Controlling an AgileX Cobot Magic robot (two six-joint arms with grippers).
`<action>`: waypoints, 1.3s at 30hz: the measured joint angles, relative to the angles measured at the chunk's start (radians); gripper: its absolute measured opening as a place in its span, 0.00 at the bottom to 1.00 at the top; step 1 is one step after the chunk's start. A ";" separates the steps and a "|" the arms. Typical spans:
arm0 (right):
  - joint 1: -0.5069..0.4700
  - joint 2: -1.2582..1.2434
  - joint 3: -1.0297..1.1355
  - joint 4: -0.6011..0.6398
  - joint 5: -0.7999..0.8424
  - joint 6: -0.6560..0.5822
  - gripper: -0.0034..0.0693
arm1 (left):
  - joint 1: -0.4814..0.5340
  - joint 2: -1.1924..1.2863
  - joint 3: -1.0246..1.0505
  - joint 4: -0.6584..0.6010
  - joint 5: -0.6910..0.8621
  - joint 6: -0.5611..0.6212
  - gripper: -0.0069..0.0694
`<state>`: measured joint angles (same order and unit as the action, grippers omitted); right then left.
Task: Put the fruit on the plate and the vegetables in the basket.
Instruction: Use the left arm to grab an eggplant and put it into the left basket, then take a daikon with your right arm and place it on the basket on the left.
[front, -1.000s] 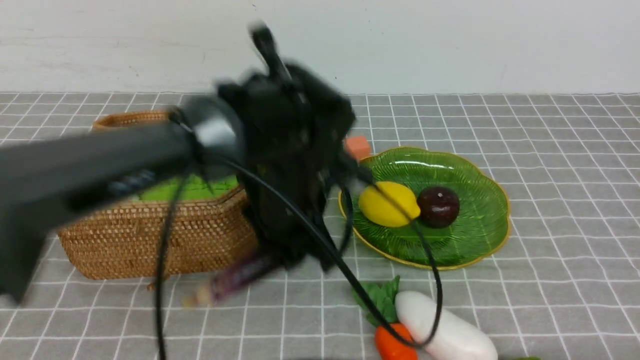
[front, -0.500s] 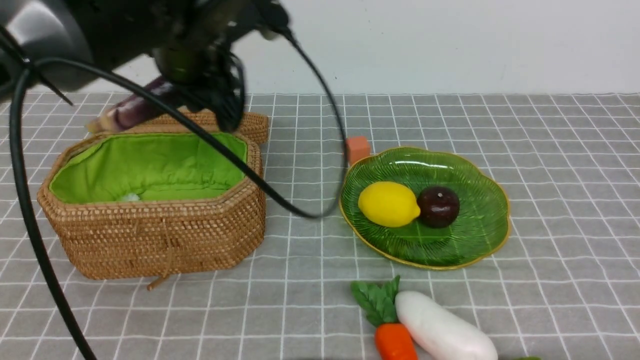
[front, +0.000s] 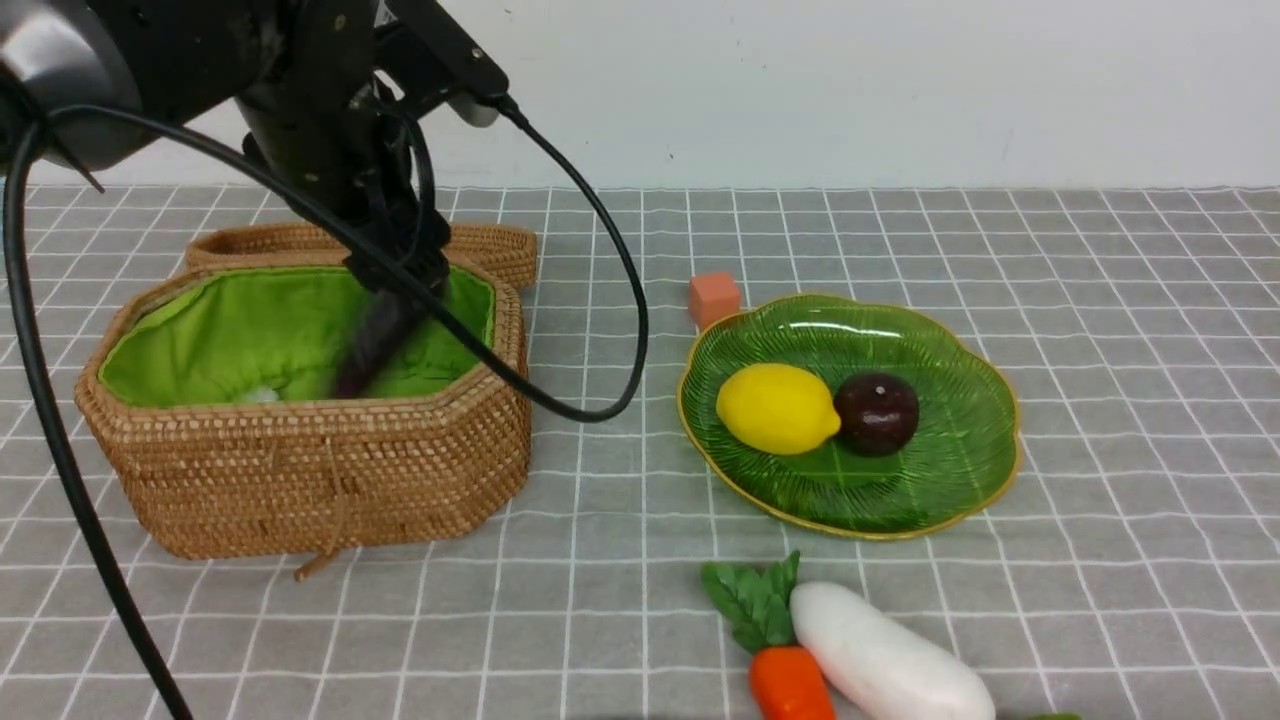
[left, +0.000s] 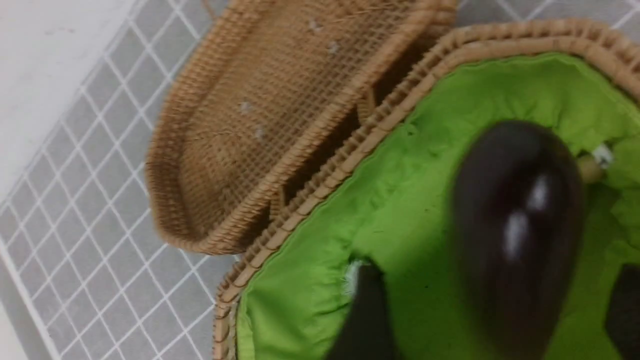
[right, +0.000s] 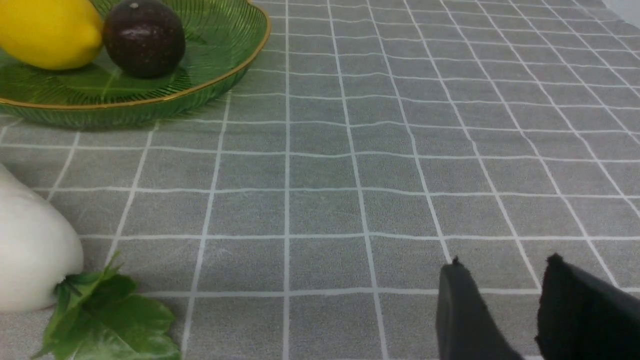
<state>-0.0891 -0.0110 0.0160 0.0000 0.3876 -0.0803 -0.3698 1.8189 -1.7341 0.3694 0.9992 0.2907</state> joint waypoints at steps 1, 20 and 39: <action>0.000 0.000 0.000 0.000 0.000 0.000 0.38 | 0.000 0.000 0.000 0.000 0.009 0.001 0.94; 0.000 0.000 0.000 0.000 0.000 0.000 0.38 | 0.000 -0.526 0.004 -0.328 0.192 -0.178 0.56; 0.000 0.000 0.000 0.000 0.000 0.000 0.38 | 0.001 -1.220 0.953 -0.777 -0.067 -0.162 0.09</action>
<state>-0.0891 -0.0110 0.0160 0.0000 0.3876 -0.0803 -0.3689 0.5985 -0.7808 -0.4077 0.9318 0.1287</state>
